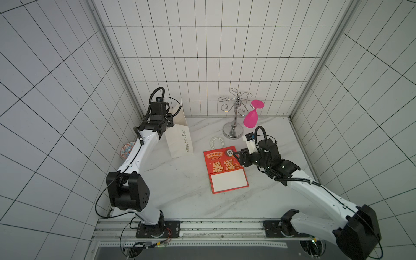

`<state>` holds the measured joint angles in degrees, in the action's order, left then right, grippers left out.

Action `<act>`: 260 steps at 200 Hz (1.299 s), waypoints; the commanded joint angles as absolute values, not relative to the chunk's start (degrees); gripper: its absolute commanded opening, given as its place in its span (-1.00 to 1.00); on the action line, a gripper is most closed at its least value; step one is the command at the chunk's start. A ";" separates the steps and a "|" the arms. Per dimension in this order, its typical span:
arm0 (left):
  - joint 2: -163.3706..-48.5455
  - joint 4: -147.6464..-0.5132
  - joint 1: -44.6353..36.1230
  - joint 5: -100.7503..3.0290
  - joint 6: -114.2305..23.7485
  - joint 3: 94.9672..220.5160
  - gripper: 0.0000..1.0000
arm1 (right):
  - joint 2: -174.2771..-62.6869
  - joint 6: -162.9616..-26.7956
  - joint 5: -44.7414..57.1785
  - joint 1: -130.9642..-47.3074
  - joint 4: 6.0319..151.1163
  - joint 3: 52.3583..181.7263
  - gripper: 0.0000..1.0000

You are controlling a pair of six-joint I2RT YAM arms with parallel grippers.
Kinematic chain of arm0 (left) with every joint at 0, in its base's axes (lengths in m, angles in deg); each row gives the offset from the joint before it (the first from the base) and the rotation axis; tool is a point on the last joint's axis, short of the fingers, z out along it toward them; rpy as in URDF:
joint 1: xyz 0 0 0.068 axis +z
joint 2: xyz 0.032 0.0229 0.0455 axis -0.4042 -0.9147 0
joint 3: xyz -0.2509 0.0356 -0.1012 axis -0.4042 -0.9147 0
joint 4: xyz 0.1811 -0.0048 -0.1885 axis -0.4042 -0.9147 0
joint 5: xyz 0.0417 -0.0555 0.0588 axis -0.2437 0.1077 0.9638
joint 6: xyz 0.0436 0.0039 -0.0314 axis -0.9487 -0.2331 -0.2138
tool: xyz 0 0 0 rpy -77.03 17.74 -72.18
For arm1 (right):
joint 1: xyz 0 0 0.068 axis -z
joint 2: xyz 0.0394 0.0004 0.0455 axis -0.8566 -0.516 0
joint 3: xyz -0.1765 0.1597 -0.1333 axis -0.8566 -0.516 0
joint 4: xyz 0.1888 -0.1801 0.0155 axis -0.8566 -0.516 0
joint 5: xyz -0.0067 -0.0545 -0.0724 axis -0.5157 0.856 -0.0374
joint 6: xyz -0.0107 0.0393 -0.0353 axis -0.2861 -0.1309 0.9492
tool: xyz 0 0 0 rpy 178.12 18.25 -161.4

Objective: Put away the paper bag
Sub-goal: Adjust the paper bag at the center of the board.

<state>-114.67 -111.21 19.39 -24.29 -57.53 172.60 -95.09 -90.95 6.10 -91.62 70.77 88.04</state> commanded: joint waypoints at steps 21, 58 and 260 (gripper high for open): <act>-114.77 -111.16 19.77 -22.73 -59.01 173.63 -0.35 | -93.96 -91.64 7.01 -92.07 70.59 87.18 0.18; -115.31 -110.78 20.53 -22.60 -58.98 172.70 -0.60 | -93.03 -91.73 7.05 -92.07 70.59 87.05 0.18; -100.62 -106.21 21.03 -28.31 -43.29 161.33 -1.00 | -88.05 -90.85 9.08 -92.07 68.22 86.08 0.16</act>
<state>-102.32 -108.72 20.90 -27.31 -48.29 163.55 -89.23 -91.43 7.98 -91.66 69.39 87.95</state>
